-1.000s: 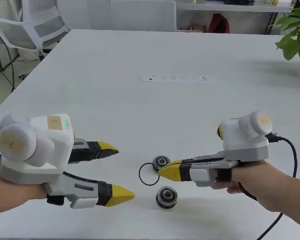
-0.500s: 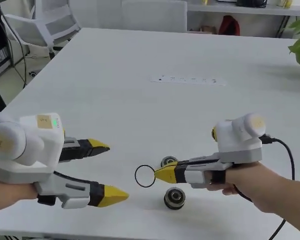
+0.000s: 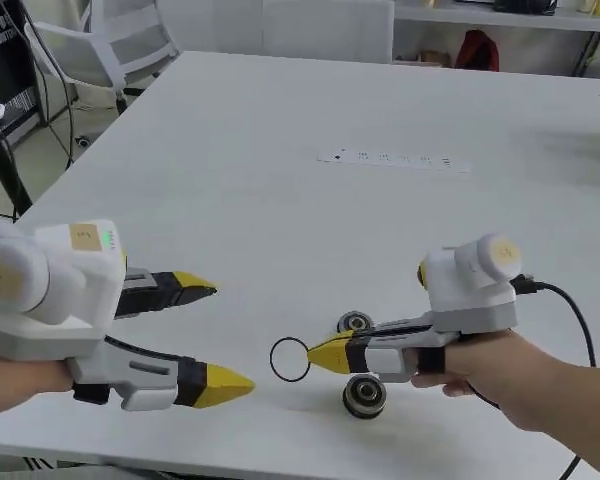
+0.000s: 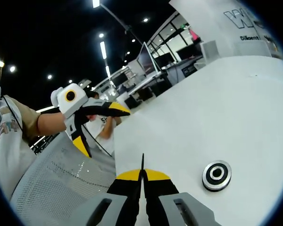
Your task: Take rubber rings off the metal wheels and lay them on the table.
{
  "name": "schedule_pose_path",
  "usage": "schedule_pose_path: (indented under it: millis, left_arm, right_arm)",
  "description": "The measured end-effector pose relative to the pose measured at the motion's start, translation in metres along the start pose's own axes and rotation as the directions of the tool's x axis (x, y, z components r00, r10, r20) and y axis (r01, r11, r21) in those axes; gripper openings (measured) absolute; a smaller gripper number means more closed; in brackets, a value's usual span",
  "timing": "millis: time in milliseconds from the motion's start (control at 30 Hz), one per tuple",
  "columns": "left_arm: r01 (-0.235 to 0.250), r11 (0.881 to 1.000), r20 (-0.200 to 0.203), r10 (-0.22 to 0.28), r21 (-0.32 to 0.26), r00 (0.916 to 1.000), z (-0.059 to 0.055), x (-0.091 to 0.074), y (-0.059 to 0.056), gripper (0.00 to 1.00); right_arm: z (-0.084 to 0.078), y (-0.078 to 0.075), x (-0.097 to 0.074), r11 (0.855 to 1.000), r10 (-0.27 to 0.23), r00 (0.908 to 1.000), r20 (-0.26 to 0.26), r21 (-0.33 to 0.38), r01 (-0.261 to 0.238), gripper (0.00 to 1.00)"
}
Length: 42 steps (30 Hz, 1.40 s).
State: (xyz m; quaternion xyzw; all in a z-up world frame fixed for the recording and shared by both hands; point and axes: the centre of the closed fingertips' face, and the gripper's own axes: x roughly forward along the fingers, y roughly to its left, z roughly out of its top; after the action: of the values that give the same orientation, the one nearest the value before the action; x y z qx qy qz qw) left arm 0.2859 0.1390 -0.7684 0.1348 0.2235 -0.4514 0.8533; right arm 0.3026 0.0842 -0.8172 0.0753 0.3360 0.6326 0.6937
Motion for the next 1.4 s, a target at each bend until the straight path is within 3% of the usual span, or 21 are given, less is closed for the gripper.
schedule_pose_path:
  millis: [700, 1400]
  left_arm:
    - [-0.013, 1.000, -0.007, 0.013, -0.012, 0.9999, -0.008, -0.006, -0.001, 0.68]
    - [-0.009, 1.000, -0.016, 0.009, -0.004, 0.9998, -0.007, -0.005, -0.003, 0.68]
  right_arm:
    - [-0.020, -0.013, 0.008, 0.999, -0.045, 0.9959, -0.079, 0.003, 0.045, 0.00]
    - [-0.021, -0.018, 0.003, 0.996, -0.088, 0.9923, -0.088, -0.041, 0.084, 0.08]
